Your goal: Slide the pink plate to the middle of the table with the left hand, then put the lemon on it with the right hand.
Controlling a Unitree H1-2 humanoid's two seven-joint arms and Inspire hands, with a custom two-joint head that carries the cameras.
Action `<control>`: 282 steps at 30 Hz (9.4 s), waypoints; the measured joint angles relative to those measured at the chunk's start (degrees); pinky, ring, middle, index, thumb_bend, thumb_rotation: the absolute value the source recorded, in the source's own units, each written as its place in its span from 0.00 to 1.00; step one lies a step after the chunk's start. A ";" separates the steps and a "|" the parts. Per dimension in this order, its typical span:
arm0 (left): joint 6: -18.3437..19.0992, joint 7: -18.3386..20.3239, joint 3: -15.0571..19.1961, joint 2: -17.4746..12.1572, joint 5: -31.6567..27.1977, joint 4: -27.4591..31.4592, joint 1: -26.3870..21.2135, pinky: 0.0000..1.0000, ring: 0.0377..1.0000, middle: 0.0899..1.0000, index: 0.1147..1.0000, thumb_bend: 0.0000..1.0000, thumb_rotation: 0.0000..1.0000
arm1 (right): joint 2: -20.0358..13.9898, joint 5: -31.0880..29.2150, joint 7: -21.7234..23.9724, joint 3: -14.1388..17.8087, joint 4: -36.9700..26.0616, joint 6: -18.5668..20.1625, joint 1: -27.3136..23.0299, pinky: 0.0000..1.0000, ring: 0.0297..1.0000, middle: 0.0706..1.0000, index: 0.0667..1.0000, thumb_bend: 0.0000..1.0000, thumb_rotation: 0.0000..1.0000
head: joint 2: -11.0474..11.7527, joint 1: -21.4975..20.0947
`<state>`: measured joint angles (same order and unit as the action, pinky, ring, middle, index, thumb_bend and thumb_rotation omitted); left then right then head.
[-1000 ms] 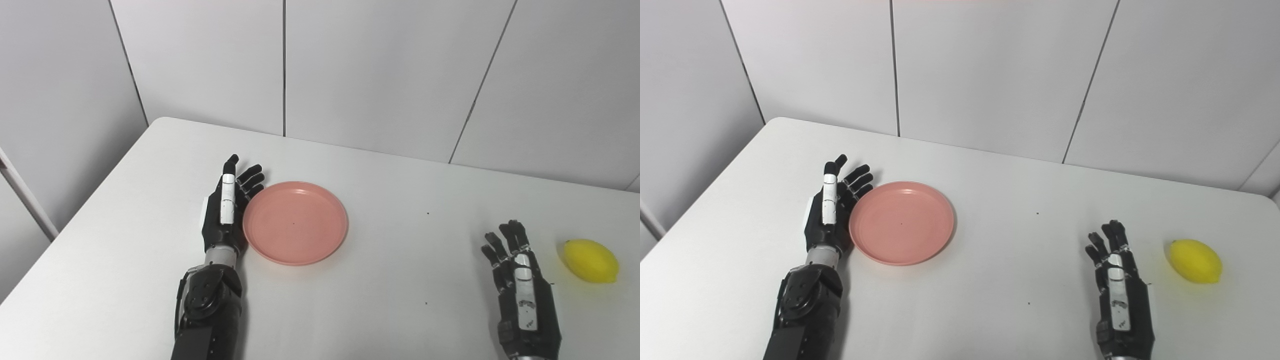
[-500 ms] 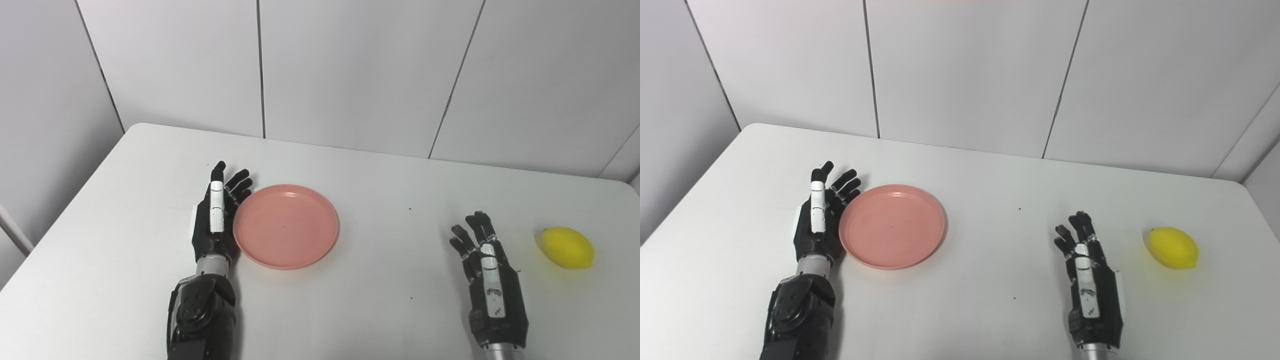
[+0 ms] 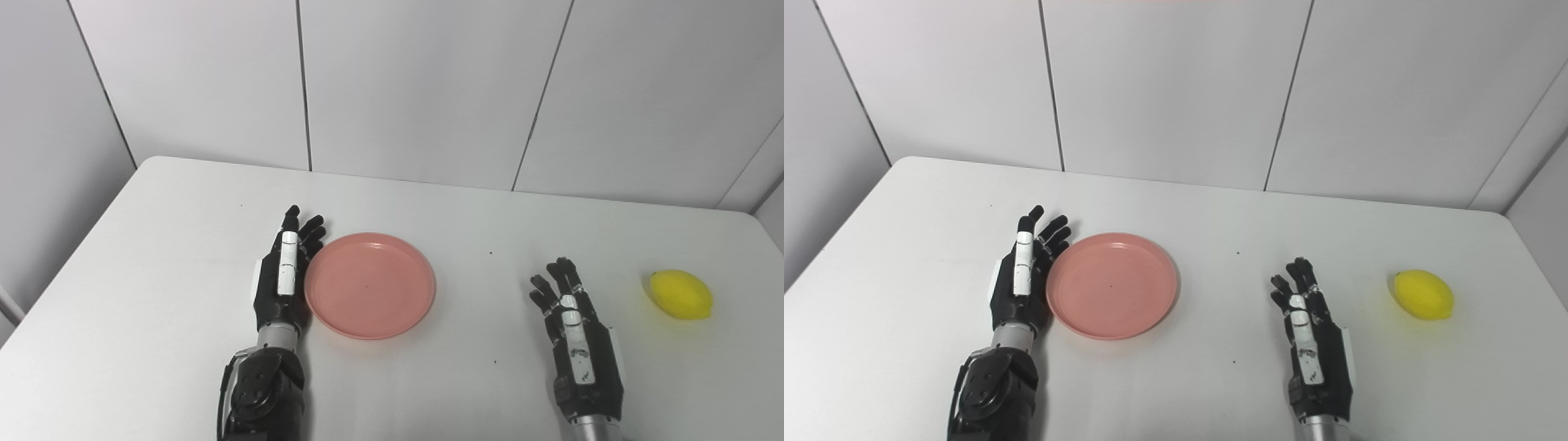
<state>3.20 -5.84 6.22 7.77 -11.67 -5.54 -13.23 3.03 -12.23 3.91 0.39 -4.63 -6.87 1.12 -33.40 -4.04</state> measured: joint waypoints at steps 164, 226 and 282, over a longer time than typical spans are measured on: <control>1.69 8.95 -4.29 0.62 -2.97 -2.05 -0.23 0.95 0.86 0.80 0.98 0.71 0.81 | -26.89 69.24 -11.90 3.79 0.78 15.94 -13.25 0.77 0.70 0.71 0.70 0.85 0.81 | 1.05 -20.92; 2.49 9.28 -4.33 0.40 -2.90 -1.38 -0.03 0.93 0.84 0.79 0.97 0.74 0.80 | -31.04 62.43 -13.52 -2.22 16.76 17.32 -15.91 0.56 0.66 0.72 0.70 0.80 0.72 | 0.53 -19.51; 4.77 9.04 -4.91 1.09 -2.79 0.17 0.54 0.92 0.85 0.80 0.99 0.74 0.81 | -34.37 54.22 -17.92 -6.81 17.06 14.26 -17.12 0.13 0.15 0.18 0.23 0.53 0.46 | 0.53 -18.28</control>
<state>7.98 3.20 1.31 8.87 -14.46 -5.37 -12.69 -31.34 41.99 -14.01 -6.41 12.43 7.39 -16.00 -32.87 -22.33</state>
